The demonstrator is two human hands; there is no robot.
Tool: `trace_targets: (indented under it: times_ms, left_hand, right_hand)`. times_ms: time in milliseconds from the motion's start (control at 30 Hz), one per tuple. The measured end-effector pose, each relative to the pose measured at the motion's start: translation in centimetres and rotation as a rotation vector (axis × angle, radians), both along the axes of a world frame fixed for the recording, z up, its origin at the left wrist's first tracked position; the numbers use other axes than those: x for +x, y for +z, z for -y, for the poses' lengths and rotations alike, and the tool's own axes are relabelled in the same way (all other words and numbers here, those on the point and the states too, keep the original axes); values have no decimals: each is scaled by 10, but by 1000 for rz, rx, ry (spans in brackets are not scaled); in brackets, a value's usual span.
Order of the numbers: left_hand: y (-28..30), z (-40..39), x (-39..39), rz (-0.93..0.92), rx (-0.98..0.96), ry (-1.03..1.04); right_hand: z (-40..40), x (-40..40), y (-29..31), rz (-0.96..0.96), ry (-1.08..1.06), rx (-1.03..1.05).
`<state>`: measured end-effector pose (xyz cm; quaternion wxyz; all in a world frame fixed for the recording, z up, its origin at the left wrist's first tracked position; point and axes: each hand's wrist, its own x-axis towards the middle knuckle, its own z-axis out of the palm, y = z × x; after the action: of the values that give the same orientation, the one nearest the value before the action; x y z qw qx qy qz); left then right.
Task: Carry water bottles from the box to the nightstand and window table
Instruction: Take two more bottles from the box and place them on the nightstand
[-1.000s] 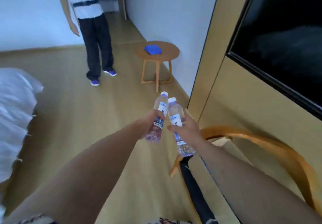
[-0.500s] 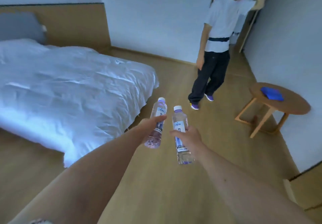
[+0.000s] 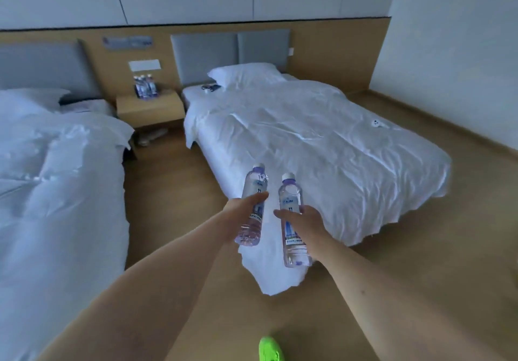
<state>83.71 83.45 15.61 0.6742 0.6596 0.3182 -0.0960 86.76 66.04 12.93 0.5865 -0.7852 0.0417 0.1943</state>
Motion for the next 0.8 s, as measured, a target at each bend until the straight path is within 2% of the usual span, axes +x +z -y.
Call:
trace_targets:
  times_ms: [233,467,800]
  left_hand:
    - [30,-105,74,-20,40,272]
    - [37,-205,116,9,40,476]
    - [16,-390,210,86,-9,493]
  right_hand:
    - [-123,121,22,-44,231,68]
    - [-247,187,39,-63,415,192]
    - [-440,284,32,-21,455,208]
